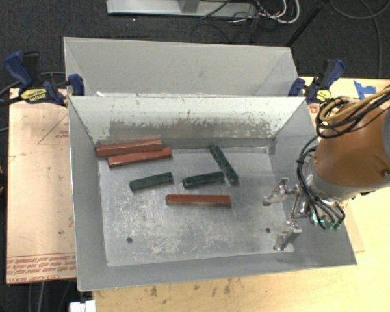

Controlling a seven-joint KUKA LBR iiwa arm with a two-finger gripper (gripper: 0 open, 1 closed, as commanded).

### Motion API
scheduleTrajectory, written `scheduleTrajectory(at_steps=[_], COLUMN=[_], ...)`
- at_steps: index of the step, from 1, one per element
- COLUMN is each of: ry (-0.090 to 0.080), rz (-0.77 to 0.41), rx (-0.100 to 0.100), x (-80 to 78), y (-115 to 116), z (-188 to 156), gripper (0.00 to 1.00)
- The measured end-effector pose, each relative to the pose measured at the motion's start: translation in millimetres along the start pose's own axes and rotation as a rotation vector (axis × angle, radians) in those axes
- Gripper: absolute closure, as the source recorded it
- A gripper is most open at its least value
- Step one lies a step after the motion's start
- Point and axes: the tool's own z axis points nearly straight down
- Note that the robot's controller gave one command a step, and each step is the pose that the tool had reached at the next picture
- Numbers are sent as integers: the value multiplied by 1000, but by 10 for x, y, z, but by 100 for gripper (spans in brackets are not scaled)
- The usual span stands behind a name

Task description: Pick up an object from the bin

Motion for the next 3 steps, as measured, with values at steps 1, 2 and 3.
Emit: scheduleTrajectory(at_steps=[1,2,3], ry=[-7,-10,-13], rz=[-2,50,50], rx=[1,1,-2], x=[-19,-454,-686], y=[2,322,495], z=[-32,-31,-25], gripper=[0,0,0])
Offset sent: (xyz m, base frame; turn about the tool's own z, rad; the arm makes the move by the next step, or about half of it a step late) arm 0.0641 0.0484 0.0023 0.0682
